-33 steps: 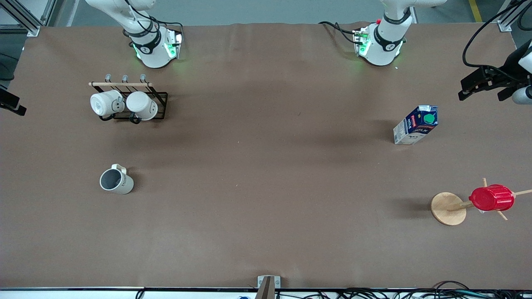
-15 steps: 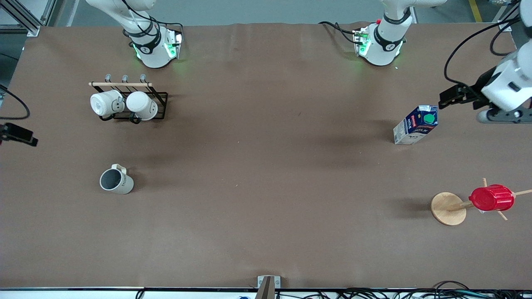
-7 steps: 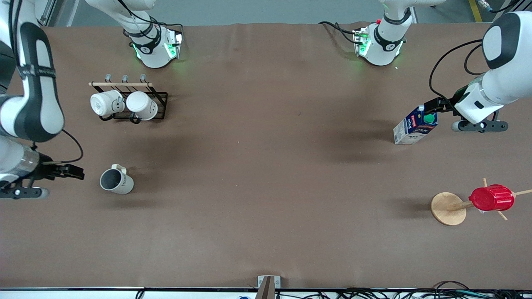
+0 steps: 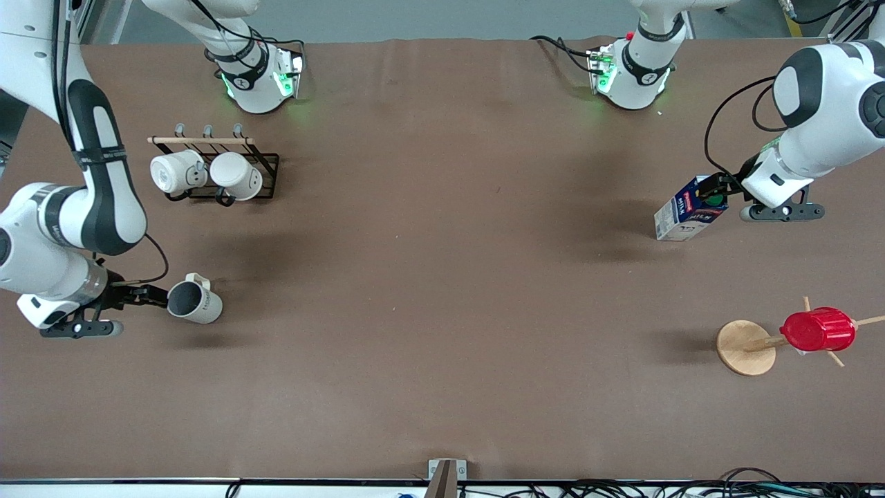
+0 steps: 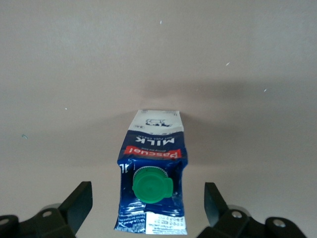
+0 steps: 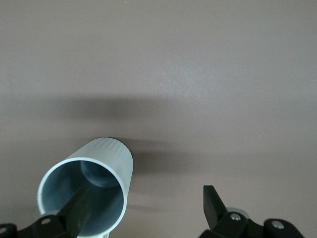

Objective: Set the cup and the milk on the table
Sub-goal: 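Grasp the milk carton with the left gripper while the right gripper grasps the mug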

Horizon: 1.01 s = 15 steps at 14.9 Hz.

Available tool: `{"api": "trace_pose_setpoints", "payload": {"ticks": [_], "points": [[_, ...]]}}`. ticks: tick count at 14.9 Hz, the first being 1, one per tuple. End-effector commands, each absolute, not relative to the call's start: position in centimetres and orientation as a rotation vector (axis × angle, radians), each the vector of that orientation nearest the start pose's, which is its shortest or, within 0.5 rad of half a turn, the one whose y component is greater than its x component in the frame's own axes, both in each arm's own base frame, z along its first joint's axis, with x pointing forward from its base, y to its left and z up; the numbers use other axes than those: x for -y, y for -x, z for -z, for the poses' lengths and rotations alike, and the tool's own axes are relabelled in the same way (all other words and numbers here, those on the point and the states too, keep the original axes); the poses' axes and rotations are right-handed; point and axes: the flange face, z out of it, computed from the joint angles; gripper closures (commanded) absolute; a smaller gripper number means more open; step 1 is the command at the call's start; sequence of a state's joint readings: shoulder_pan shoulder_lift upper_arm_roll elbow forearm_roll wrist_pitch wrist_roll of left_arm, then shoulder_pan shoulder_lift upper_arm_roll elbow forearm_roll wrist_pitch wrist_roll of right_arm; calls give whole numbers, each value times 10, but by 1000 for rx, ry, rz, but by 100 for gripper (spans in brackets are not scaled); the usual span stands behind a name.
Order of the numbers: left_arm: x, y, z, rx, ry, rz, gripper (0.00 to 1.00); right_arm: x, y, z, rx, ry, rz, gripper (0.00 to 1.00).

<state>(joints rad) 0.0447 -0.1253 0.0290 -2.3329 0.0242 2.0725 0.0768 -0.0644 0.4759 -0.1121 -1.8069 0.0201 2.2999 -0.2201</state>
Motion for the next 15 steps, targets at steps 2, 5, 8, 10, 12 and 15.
{"api": "trace_pose_setpoints", "payload": {"ticks": [2, 5, 8, 10, 12, 15], "points": [[-33, -456, -365, -61, 3104, -211, 1, 98, -627, -254, 53, 3138, 45, 0], [-33, -452, -350, -60, 3103, -256, 1, 93, -627, -247, 62, 3136, 45, 3], [-30, -453, -338, -73, 3101, -292, 2, 91, -627, -242, 70, 3134, 48, 22], [-30, -454, -329, -74, 3100, -309, 5, 92, -628, -234, 67, 3138, 57, 43], [-30, -457, -323, -73, 3100, -304, 9, 91, -628, -234, 62, 3138, 59, 71], [-30, -472, -331, -97, 3101, -250, 40, 96, -628, -234, 32, 3129, 60, 100]]}}
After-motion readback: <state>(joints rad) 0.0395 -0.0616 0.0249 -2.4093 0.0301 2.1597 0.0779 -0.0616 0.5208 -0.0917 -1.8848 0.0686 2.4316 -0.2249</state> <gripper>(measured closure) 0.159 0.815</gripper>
